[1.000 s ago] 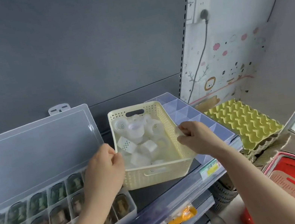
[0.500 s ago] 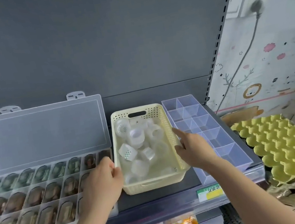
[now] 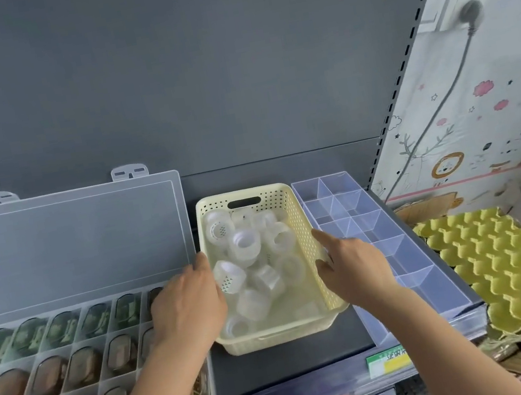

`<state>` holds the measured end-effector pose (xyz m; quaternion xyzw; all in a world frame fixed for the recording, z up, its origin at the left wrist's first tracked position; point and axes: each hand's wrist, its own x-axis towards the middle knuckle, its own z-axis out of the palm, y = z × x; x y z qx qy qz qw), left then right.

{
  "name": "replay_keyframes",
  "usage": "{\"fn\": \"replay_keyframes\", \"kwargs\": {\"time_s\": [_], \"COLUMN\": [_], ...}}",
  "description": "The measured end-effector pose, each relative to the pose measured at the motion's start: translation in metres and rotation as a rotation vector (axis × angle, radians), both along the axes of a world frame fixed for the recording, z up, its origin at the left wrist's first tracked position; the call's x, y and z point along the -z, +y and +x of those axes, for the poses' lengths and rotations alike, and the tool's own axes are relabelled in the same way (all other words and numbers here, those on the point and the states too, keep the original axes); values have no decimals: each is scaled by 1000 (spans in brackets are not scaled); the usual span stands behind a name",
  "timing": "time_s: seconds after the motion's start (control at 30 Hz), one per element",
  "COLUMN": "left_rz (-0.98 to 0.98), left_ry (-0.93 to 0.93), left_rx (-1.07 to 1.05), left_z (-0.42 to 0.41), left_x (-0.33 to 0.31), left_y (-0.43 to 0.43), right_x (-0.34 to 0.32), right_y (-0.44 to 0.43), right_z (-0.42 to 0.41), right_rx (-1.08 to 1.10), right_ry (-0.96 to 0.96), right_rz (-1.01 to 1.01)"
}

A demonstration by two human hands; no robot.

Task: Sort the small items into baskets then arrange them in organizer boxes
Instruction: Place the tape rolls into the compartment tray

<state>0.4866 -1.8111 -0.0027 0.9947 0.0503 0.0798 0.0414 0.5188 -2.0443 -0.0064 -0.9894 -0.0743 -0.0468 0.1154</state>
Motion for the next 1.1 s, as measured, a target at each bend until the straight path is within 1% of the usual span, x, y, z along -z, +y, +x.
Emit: {"fn": "replay_keyframes", "kwargs": {"time_s": [0.07, 0.13, 0.2, 0.27, 0.33, 0.4, 0.47, 0.57, 0.67, 0.73, 0.83, 0.97, 1.03, 1.1], "left_rz": [104, 140, 133, 124, 120, 98, 52, -83, -348, -486, -582, -665, -698, -702], "left_ry": [-76, -76, -12, 33, 46, 63, 68, 57, -8, -72, -130, -147, -143, -124], "left_rx": [78, 204, 295, 319, 309, 295, 286, 259, 206, 181, 173, 222, 243, 266], "left_z": [4, 10, 15, 18, 18, 18, 20, 21, 21, 23, 31, 50, 61, 71], "left_x": [0, 0, 3, 5, 6, 4, 1, -7, -15, -21, -31, -41, -46, -50], "left_y": [-1, -1, 0, 1, 1, 0, -1, -3, -11, -20, -38, -66, -81, -98], "right_x": [-3, -3, 0, 4, 8, 10, 8, -1, -14, -20, -26, -29, -32, -35], "right_y": [6, 17, 30, 40, 44, 46, 44, 33, 21, 12, -5, -34, -50, -66], "right_z": [3, 7, 11, 15, 20, 24, 28, 31, 36, 41, 49, 60, 67, 75], "right_rx": [-3, -127, -347, -516, -588, -613, -604, -571, -545, -484, -358, -293, -283, -255], "right_ry": [-108, -173, -127, -21, 6, -5, 10, 91, 148, 123, 107, 234, 231, 183], "right_rz": [-139, -163, -135, -138, -185, -216, -155, 105, 325, 442, 521, 632, 628, 615]}}
